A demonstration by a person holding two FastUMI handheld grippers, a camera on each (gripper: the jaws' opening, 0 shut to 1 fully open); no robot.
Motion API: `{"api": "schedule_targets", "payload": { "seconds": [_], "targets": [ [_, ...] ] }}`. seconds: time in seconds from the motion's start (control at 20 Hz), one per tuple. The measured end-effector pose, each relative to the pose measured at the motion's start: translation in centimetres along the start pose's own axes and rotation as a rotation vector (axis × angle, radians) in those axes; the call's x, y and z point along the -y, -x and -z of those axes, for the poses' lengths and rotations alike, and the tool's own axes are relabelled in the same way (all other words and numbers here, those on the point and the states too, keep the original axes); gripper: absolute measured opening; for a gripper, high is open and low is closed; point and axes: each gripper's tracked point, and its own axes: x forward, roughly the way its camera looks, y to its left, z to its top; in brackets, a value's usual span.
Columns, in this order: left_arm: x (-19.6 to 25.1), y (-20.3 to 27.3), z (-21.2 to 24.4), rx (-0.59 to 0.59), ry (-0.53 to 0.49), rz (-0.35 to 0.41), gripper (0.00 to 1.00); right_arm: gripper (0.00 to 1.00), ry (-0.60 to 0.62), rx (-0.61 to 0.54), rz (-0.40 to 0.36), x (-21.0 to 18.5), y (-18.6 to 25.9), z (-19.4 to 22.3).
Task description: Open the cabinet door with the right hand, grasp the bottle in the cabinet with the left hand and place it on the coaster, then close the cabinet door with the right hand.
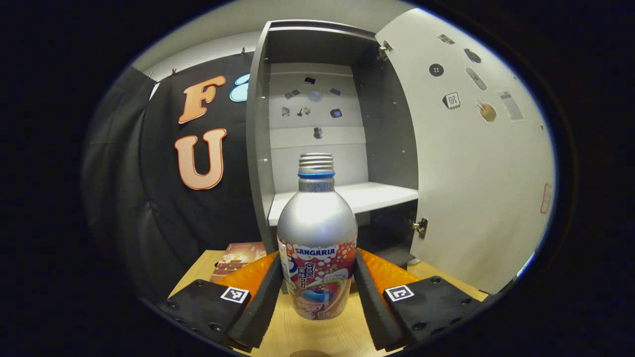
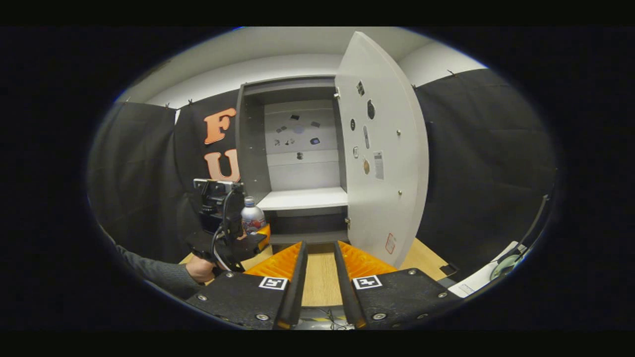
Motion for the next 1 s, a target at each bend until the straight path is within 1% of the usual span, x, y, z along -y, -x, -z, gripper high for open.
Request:
{"api": "schedule_targets", "payload": {
  "seconds": [0.15,0.25,0.5,0.6,0.8,0.9,1.0],
  "targets": [
    [-0.2,2.1,5.2,-0.053,0.008,-0.008,0.85,0.34,0.005,-0.029,-0.016,-0.3,0.4,1.1],
    [-0.3,3.1,8.2,-0.085,0.037,-0.009,0.85,0.34,0.008,-0.049,-0.023,-0.5,0.5,1.8],
    [-0.8,3.8,15.6,-0.177,0.025,-0.037,0.85,0.34,0.015,-0.135,-0.025,-0.6,0.1,4.8],
    [-1.0,4.0,18.4,-0.213,0.040,-0.040,0.85,0.34,0.016,-0.177,-0.031,-0.9,-0.2,6.2],
    [-1.3,3.9,21.6,-0.255,0.053,-0.056,0.85,0.34,0.019,-0.238,-0.049,-1.5,-1.1,8.3],
    [-1.4,3.9,22.4,-0.266,0.074,-0.056,0.85,0.34,0.008,-0.254,-0.069,-2.1,-1.5,8.7],
    [-1.4,3.6,22.1,-0.248,0.072,-0.056,0.86,0.34,0.009,-0.263,-0.080,-2.4,-1.8,8.8]
  ]
}}
